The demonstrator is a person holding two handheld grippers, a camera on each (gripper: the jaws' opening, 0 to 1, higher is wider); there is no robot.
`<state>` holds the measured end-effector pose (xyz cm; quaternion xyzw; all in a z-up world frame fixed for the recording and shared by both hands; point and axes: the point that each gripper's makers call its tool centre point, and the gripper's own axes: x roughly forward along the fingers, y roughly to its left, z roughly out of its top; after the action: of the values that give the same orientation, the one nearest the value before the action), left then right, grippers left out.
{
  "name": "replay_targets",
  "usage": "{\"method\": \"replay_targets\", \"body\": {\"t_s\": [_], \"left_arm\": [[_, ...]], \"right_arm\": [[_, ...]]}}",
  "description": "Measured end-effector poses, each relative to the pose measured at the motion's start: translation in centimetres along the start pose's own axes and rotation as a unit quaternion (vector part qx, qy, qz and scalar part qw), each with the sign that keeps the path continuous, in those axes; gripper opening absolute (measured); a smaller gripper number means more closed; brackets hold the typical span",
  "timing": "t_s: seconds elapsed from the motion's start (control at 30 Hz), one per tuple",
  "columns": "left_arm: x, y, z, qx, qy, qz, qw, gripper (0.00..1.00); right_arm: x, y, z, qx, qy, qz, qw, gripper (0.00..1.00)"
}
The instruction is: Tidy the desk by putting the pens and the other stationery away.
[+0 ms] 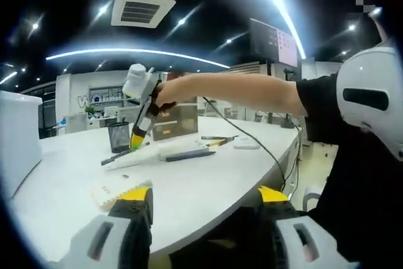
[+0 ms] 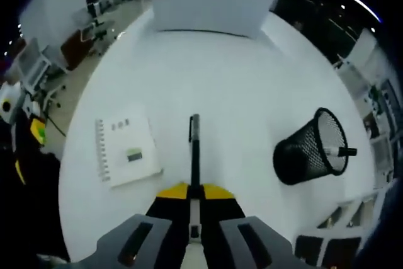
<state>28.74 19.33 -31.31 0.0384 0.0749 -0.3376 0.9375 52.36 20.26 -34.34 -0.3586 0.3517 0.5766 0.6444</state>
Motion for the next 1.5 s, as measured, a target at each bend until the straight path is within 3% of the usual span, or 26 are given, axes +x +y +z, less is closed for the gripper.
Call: {"method": "replay_targets", "body": {"t_s": [0.33,0.77,0.97,1.1,1.17,1.23,1.3,1.33,1.37,1.4,1.5], "left_arm": [[0.6,0.5,1.3,-0.027,-0.03,0.003,0.9992,0.65],[2.2,1.5,2.9,-0.061,-0.062,0.008,0.9962,0.65],[3.4,0.7,3.6,-0.061,-0.066,-0.008,0.9959,0.65],[4.0,0.3,4.2,-0.064,-0.071,-0.017,0.9953,0.65],[4.3,0.2,4.5,-0.067,-0.074,-0.021,0.9948,0.65],[4.7,0.1,4.7,-0.068,-0.077,-0.024,0.9944,0.65],[4.9,0.0,4.9,-0.068,-0.078,-0.026,0.9943,0.65],[5.1,0.0,5.0,-0.07,-0.079,-0.027,0.994,0.65],[5.4,-0.1,5.2,-0.071,-0.08,-0.027,0.9939,0.65],[5.7,-0.2,5.2,-0.069,-0.079,-0.027,0.9941,0.65],[6.3,-1.0,5.6,-0.061,-0.079,-0.036,0.9944,0.65]], "right_arm": [[-4.5,0.5,-0.5,0.015,-0.073,-0.015,0.9971,0.02],[-10.3,2.3,-3.6,0.029,-0.148,-0.041,0.9877,0.02],[-13.0,3.0,-4.8,0.047,-0.19,-0.05,0.9794,0.02],[-15.2,3.2,-5.4,0.057,-0.232,-0.065,0.9688,0.02],[-15.7,3.8,-6.1,0.056,-0.236,-0.064,0.9681,0.02],[-17.5,4.0,-6.0,0.059,-0.274,-0.081,0.9566,0.0],[-18.3,4.7,-6.9,0.067,-0.284,-0.079,0.9533,0.0],[-18.4,4.1,-7.3,0.074,-0.281,-0.099,0.9517,0.0],[-17.8,3.5,-8.7,0.063,-0.245,-0.126,0.9593,0.0],[-16.9,3.6,-9.6,0.058,-0.232,-0.124,0.9631,0.0],[-16.4,4.2,-10.4,0.086,-0.246,-0.104,0.9597,0.0]]}}
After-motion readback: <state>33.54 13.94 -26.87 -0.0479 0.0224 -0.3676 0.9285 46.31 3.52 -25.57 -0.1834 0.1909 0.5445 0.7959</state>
